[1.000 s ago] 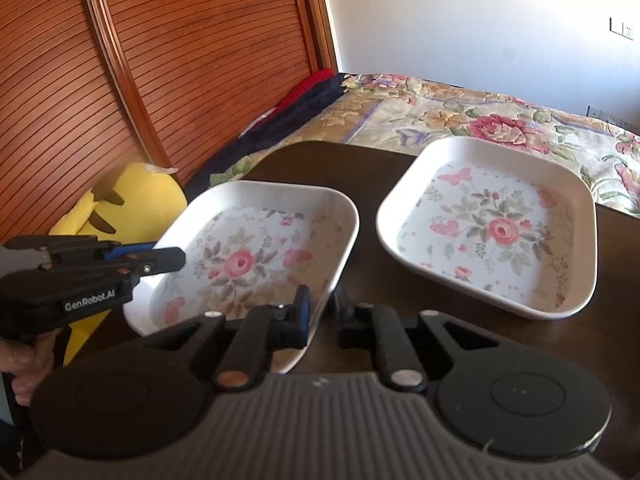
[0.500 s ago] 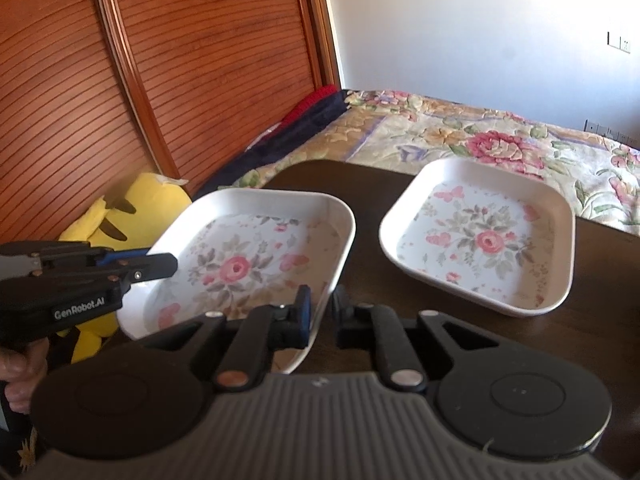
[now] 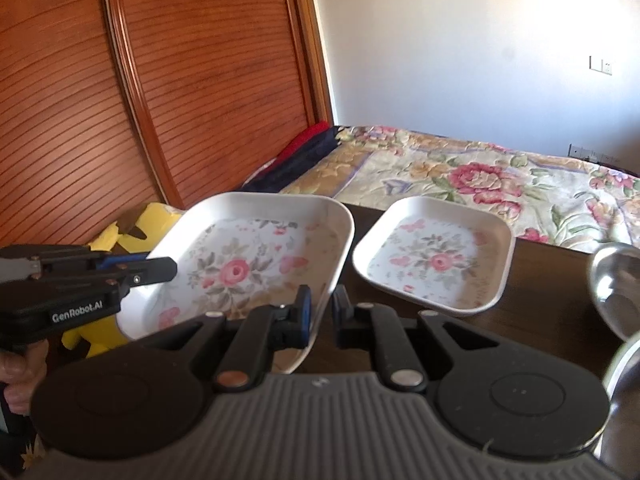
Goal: Organize plates and bowls
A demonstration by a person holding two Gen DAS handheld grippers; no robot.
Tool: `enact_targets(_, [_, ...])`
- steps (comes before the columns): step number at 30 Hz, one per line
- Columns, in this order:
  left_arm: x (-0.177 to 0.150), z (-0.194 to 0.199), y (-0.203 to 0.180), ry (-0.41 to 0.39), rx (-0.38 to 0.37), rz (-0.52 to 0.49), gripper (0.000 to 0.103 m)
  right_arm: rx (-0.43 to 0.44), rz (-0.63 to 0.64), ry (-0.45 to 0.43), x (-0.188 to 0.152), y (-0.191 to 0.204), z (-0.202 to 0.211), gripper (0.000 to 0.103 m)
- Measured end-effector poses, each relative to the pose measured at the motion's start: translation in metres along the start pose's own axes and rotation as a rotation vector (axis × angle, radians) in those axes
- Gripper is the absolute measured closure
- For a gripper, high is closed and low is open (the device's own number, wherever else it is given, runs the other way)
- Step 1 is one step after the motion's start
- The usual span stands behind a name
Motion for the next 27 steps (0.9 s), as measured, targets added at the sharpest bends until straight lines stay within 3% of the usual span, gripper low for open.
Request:
enact_targets(12, [-0.021,0.036,-0.049,-0.033,-0.03,-0.049,0.09,-0.027,-0.036,-0.057,-0.032,-0.016,0.046,0.09])
enact_targets(27, [-0.057,0.058,-0.084,-0.035,-0.066,-0.078,0.09,-0.043,-0.079,-0.098,-0.082,-0.028,0.081,0.09])
Point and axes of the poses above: each gripper's, at about its wrist camera, not at the fingertips, and z roughly against the way its jaws point, y to its left, x to its top, the point moved 9 cm from there along -z, roughly the way its jaws point, and after that the axes turned 15 degrees about y, right-handed, at the moved point
